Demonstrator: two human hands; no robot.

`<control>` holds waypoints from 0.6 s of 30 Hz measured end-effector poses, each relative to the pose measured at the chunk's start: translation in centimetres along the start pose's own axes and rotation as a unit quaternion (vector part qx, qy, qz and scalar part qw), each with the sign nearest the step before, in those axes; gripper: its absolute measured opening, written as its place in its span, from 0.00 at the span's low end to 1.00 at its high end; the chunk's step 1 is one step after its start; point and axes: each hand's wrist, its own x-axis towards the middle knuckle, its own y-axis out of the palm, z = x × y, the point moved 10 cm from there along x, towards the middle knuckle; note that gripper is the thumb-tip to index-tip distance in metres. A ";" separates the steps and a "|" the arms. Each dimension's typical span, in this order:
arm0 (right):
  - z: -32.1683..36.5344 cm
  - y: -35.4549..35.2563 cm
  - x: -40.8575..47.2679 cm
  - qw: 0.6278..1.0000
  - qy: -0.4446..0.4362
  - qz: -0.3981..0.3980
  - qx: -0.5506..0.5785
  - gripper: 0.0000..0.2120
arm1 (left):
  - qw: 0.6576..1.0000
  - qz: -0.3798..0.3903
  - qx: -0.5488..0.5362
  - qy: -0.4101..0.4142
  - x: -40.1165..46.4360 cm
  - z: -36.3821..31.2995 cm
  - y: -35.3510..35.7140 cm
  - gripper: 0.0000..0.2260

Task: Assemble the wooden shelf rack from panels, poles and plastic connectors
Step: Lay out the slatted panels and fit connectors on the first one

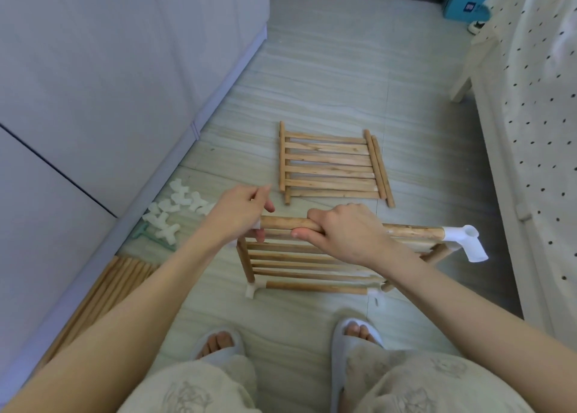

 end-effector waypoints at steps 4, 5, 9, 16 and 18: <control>0.4 0.1 0.0 1.000 -0.008 -0.004 -0.011 0.22 | 1.000 -0.006 0.028 -0.006 0.1 -0.1 0.3 0.19; 0.6 0.0 0.0 1.000 -0.013 -0.005 -0.015 0.22 | 0.999 -0.006 0.031 -0.004 0.0 -0.2 0.3 0.19; 1.1 0.2 -0.3 0.999 -0.025 0.000 -0.024 0.21 | 0.998 -0.013 0.062 0.013 -0.6 -0.3 0.1 0.19; 0.2 -0.2 -0.2 0.999 0.014 0.029 0.016 0.22 | 1.000 -0.013 -0.022 0.012 -0.8 -0.3 -0.7 0.11; -1.6 -1.4 -1.2 0.995 0.045 0.027 0.086 0.19 | 1.000 -0.008 -0.029 0.008 -0.9 0.0 -0.8 0.09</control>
